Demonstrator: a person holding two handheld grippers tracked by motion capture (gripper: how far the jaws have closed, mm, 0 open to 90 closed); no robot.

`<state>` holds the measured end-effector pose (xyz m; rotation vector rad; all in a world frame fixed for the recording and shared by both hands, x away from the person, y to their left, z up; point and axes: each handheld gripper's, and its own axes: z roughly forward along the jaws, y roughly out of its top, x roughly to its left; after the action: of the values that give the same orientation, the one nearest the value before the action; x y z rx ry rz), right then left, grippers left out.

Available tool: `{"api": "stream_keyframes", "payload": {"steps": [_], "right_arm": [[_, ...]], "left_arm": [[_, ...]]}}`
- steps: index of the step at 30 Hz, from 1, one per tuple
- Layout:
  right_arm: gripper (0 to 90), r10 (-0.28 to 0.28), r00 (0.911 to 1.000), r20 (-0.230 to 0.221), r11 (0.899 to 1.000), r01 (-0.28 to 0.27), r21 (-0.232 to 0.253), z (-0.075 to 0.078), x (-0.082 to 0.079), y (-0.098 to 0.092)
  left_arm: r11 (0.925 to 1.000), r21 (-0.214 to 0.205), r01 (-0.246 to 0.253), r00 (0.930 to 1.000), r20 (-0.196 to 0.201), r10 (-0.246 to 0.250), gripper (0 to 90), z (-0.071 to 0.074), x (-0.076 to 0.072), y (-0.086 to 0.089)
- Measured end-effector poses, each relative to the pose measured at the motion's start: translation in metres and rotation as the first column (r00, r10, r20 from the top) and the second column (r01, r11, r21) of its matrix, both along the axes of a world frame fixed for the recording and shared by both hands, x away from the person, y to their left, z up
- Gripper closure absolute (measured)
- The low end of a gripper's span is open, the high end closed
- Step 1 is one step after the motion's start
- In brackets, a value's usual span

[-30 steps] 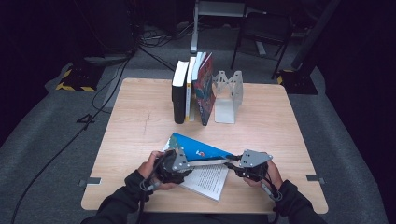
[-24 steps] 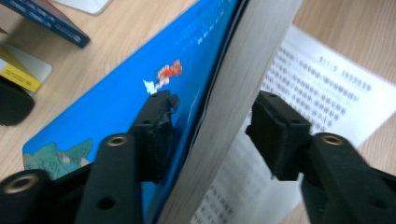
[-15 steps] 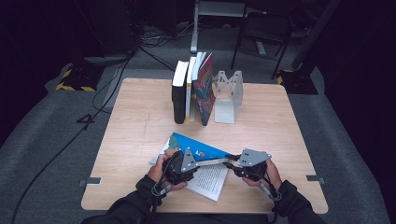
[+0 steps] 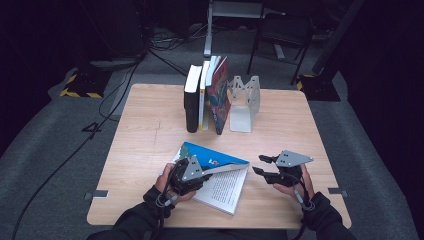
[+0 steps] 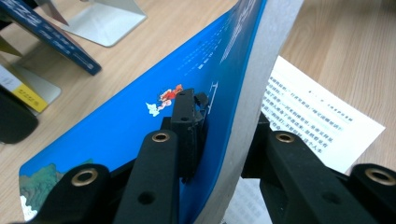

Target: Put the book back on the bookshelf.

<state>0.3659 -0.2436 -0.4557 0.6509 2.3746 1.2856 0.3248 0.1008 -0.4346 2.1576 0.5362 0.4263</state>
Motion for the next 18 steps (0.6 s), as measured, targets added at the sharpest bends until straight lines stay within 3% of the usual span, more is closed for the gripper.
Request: {"api": "stream_keyframes", "payload": {"steps": [2,4,6,8,11,15,17,18], "right_arm": [[49.4,-0.007,0.9996,-0.028,0.999,0.006,-0.044,-0.007,0.003,-0.001],[49.2,0.001,0.9985,-0.055,0.998,-0.005,-0.070,-0.013,0.005,0.000],[48.9,0.011,0.9976,-0.069,0.997,-0.016,-0.073,-0.016,0.006,0.002],[49.2,0.071,0.9919,-0.105,0.994,-0.080,-0.076,-0.026,0.007,0.011],[49.1,0.090,0.9887,-0.120,0.990,-0.101,-0.094,-0.030,0.008,0.017],[47.8,0.171,0.9741,-0.148,0.980,-0.184,-0.080,-0.034,0.008,0.033],[48.6,0.217,0.9653,-0.146,0.974,-0.225,-0.040,-0.032,0.006,0.039],[48.8,0.223,0.9675,-0.120,0.972,-0.229,-0.047,-0.031,0.004,0.040]], "left_arm": [[0.9987,-0.051,-0.008,0.9999,0.014,0.009,75.1,0.002,0.001,0.007],[0.9944,-0.104,-0.018,0.9998,0.005,0.019,75.4,0.005,0.003,0.015],[0.9920,-0.124,-0.024,0.9997,0.008,0.025,75.6,0.007,0.004,0.019],[0.9868,-0.160,-0.027,0.9996,-0.002,0.027,75.6,0.010,0.005,0.026],[0.9853,-0.169,-0.028,0.9996,-0.004,0.028,75.6,0.011,0.006,0.028],[0.9853,-0.169,-0.025,0.9997,-0.010,0.023,75.6,0.012,0.006,0.029],[0.9871,-0.159,-0.020,0.9998,-0.011,0.018,75.6,0.011,0.006,0.027],[0.9886,-0.150,-0.014,0.9998,-0.012,0.013,75.6,0.011,0.007,0.025]]}}
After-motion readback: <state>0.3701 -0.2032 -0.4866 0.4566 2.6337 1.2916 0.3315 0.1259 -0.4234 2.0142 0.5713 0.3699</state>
